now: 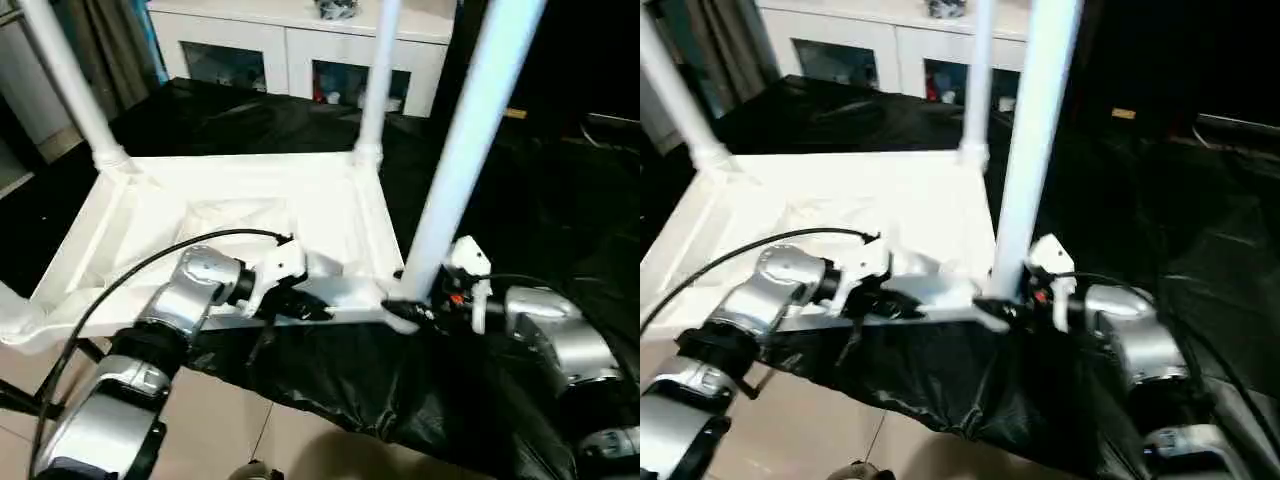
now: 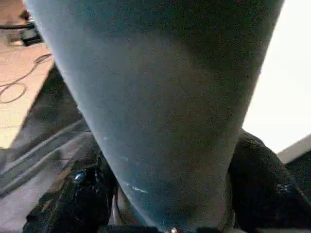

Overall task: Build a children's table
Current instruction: Rotate leg to tighten

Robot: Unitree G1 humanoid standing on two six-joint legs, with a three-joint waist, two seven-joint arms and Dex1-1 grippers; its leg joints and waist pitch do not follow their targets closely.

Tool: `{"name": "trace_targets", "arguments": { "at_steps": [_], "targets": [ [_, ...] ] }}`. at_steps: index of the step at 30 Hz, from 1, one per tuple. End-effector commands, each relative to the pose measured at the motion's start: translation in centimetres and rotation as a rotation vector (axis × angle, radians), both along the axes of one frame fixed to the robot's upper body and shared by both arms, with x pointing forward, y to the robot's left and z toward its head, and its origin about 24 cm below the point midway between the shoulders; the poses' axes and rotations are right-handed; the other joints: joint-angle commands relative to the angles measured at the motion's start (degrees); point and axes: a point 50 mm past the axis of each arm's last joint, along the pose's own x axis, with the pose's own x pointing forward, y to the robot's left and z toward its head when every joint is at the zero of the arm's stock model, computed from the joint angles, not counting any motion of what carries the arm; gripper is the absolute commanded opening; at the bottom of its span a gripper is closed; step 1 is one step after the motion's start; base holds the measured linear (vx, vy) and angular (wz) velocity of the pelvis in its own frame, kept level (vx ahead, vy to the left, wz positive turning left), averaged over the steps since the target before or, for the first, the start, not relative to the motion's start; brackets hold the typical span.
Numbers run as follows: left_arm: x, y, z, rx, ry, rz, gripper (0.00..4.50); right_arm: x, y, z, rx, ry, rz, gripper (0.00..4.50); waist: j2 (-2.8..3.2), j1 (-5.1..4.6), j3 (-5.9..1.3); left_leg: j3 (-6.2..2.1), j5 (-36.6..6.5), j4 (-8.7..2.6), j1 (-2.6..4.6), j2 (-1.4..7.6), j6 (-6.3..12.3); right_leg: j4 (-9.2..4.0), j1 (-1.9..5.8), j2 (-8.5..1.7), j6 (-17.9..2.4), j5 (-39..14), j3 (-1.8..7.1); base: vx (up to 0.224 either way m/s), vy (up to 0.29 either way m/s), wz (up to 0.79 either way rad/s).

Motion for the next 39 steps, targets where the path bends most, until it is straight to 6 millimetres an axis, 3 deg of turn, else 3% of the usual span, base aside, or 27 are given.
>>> {"name": "trace_targets", "arguments": {
  "at_steps": [1, 9, 10, 16, 20, 24, 26, 28, 31, 33, 39],
  "targets": [
    [0.2, -0.3, 0.9, -0.017, -0.030, -0.033, 0.00, -0.2, 0.4, 0.5, 0.025, 0.000, 0.055, 2.75, -0.49, 0.05, -3.47, -2.08, -11.2, -4.15, 1.52, 4.75, 3.11, -3.77, 2.37, -5.15, -15.2, -7.0, 3.48, 0.000, 0.000, 0.00],
    [0.4, -0.5, 0.8, -0.030, -0.020, -0.007, 0.00, -0.6, 1.3, -0.2, 0.057, 0.012, 0.034, 2.72, -0.41, 0.29, -3.60, -2.14, -11.0, -4.16, 1.53, 4.73, 2.41, -3.65, 2.35, -5.15, -15.0, -6.3, 3.49, 0.000, 0.000, 0.00],
    [0.6, -0.6, 0.7, -0.025, -0.028, 0.015, 0.00, -0.5, 1.4, -0.4, 0.048, 0.000, -0.009, 2.72, -0.22, 0.30, -3.54, -2.14, -11.2, -4.18, 1.53, 4.71, 2.33, -3.71, 2.28, -5.16, -15.1, -6.5, 3.48, 0.000, 0.000, 0.00],
    [2.1, -2.2, 0.4, -0.021, -0.088, 0.221, 0.00, 1.3, 1.8, -1.8, 0.002, -0.092, -0.405, 2.72, -0.39, -0.61, -3.34, -2.49, -14.8, -4.71, 1.92, 4.59, -1.01, -4.43, 2.07, -5.43, -13.7, -12.2, 3.65, 0.000, 0.000, 0.00],
    [2.4, -5.1, 0.3, -0.045, -0.141, 0.305, 0.00, 2.5, 3.1, -2.5, 0.059, -0.070, -0.761, 2.71, -0.34, -1.16, -3.44, -2.47, -13.7, -4.80, 1.85, 4.52, -1.27, -4.26, 1.90, -5.22, -13.5, -9.8, 3.73, 0.000, 0.000, 0.00],
    [2.1, -7.9, 0.2, -0.082, -0.179, 0.319, 0.00, 2.7, 5.9, -3.0, 0.079, -0.060, -0.881, 2.70, -0.14, -1.10, -3.43, -2.32, -12.7, -4.72, 1.72, 4.30, -0.53, -4.38, 2.06, -5.17, -12.5, -8.5, 3.78, 0.000, 0.000, 0.00],
    [2.0, -8.3, 0.1, -0.084, -0.185, 0.312, 0.00, 2.7, 6.4, -2.9, 0.080, -0.082, -0.878, 2.70, -0.07, -1.11, -3.35, -2.32, -13.5, -4.82, 1.82, 4.29, -0.53, -4.60, 1.97, -5.14, -12.0, -9.6, 3.74, 0.000, 0.000, 0.00],
    [1.7, -8.9, -0.1, -0.085, -0.194, 0.297, 0.00, 2.8, 7.3, -2.4, 0.099, -0.132, -0.879, 3.40, 0.06, -1.12, -3.22, -2.37, -15.2, -4.94, 1.90, 4.31, -0.89, -4.92, 1.82, -5.20, -11.3, -12.0, 3.80, 0.000, 0.000, 0.00],
    [1.4, -8.9, -0.1, -0.095, -0.202, 0.266, 0.00, 3.0, 7.2, -2.1, 0.143, -0.131, -0.897, 3.48, -0.13, -1.28, -3.20, -2.55, -16.0, -5.13, 1.63, 4.37, -0.84, -4.91, 2.04, -5.29, -10.6, -13.0, 3.83, 0.000, 0.000, 0.00],
    [1.4, -8.1, -0.1, -0.085, -0.200, 0.238, 0.00, 2.9, 6.8, -1.6, 0.184, -0.138, -0.826, 3.84, -0.16, -1.34, -3.23, -2.50, -15.6, -5.09, 1.74, 4.35, -0.41, -4.89, 1.98, -5.21, -10.6, -12.2, 3.83, 0.000, 0.000, 0.00],
    [1.1, -5.5, -0.3, -0.056, -0.188, 0.155, 0.00, 2.1, 4.0, -1.0, 0.130, -0.188, -0.570, 3.89, -0.41, -1.40, -3.50, -2.22, -10.7, -4.33, 1.04, 4.08, 3.37, -4.15, 2.73, -5.19, -12.3, -5.3, 3.66, 0.000, 0.000, 0.00]
  ]
}}
